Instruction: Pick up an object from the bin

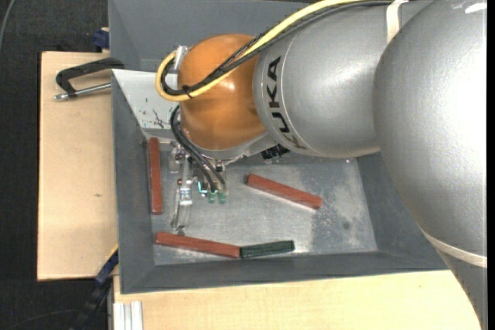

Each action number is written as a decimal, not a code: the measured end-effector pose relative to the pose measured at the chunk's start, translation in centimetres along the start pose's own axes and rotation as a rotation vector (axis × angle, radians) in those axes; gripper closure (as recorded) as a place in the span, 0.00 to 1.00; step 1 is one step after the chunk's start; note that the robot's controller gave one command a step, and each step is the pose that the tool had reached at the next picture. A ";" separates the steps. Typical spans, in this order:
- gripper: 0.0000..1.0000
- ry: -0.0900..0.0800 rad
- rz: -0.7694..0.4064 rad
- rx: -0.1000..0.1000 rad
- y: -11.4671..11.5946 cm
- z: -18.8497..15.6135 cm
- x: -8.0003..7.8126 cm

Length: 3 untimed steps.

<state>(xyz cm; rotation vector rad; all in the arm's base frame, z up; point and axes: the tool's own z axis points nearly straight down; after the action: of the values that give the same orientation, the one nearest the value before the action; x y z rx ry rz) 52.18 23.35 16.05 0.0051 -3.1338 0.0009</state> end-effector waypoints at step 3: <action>0.00 -0.007 -0.037 -0.002 -1.1 6.0 3.0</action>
Offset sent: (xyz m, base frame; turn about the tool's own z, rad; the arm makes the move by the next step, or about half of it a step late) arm -0.0275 -0.0029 -0.0905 -0.1589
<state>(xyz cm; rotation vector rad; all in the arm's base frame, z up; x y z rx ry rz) 49.12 22.29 10.07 0.0638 -3.1405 -0.0021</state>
